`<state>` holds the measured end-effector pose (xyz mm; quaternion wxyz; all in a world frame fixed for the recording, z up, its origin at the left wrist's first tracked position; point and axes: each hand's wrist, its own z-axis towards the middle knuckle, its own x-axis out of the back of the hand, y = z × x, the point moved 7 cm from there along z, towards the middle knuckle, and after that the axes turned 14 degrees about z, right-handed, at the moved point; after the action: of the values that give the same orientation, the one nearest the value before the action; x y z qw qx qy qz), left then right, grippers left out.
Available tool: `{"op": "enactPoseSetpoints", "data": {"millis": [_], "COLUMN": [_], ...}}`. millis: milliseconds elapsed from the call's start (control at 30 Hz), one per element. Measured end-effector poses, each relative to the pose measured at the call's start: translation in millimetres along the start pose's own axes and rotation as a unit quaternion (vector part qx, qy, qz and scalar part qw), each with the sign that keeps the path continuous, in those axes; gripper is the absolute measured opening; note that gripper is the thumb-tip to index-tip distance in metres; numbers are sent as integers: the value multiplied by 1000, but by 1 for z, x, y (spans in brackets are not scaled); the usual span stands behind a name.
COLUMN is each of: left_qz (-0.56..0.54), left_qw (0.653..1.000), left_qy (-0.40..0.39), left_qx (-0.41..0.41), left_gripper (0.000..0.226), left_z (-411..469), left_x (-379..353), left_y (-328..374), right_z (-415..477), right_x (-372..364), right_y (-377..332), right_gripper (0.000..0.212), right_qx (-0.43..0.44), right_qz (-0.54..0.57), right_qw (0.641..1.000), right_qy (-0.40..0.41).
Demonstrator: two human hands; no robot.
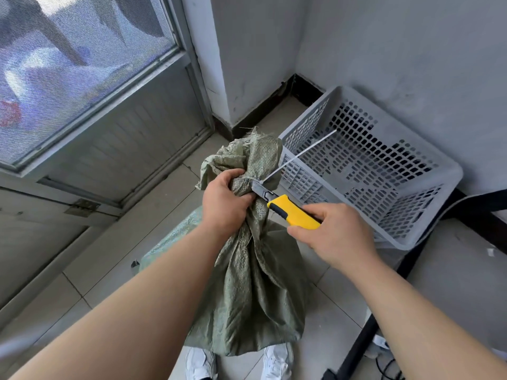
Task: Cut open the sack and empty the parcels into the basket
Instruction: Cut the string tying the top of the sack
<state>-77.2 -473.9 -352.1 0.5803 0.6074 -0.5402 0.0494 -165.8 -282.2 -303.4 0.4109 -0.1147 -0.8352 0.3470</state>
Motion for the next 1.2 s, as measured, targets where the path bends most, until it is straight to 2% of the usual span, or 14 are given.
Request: {"op": "enactPoseSetpoints", "data": {"millis": [200,533,733,900,967,1033,1200], "left_qz": [-5,9,66,86,105,104,74], "left_qw": [1000,996,997,991,988,990,996], "left_qy": [9,4,-22,-78,-85,-68,-48], "left_qx": [10,86,39,-69,-79,-60,18], "left_gripper": [35,33,31,62,54,45,43], "left_z": [-8,-12,-20,-23,-22,-17,-13], "left_x": [-2,-14,-16,-16,-17,-16,-14], "left_y": [8,5,11,29,29,24,13], "right_z": [-4,-16,-13,-7,-5,-6,-14], "right_x": [-3,-11,-10,-6,-6,-7,-9], "right_y": [0,-8,-1,6,6,7,6], "right_gripper": [30,43,49,48,49,49,46], "right_qx": [-2,24,35,27,29,29,32], "right_qz": [-14,-90,-101,-75,-70,-68,-52], "right_qw": [999,992,992,995,996,996,995], "right_qy": [40,80,72,55,53,57,80]}}
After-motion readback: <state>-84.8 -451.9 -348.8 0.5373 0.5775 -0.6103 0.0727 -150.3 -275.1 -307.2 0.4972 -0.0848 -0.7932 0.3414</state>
